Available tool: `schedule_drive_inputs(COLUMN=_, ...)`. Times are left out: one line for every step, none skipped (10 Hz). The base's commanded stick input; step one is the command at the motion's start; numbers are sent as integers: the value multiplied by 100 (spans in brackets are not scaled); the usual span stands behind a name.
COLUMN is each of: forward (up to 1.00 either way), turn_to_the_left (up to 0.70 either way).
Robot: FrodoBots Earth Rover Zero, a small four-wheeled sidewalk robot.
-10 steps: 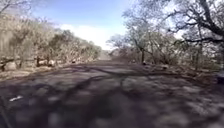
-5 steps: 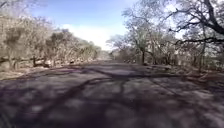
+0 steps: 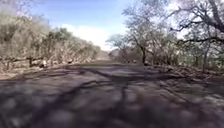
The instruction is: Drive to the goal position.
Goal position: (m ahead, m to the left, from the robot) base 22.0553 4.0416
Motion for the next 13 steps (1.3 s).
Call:
schedule_drive_inputs(forward=70, turn_to_the_left=0)
schedule_drive_inputs(forward=70, turn_to_the_left=0)
schedule_drive_inputs(forward=70, turn_to_the_left=0)
schedule_drive_inputs(forward=70, turn_to_the_left=0)
schedule_drive_inputs(forward=70, turn_to_the_left=0)
schedule_drive_inputs(forward=70, turn_to_the_left=0)
schedule_drive_inputs(forward=70, turn_to_the_left=0)
schedule_drive_inputs(forward=70, turn_to_the_left=0)
schedule_drive_inputs(forward=70, turn_to_the_left=0)
schedule_drive_inputs(forward=70, turn_to_the_left=0)
schedule_drive_inputs(forward=70, turn_to_the_left=0)
schedule_drive_inputs(forward=70, turn_to_the_left=0)
schedule_drive_inputs(forward=70, turn_to_the_left=0)
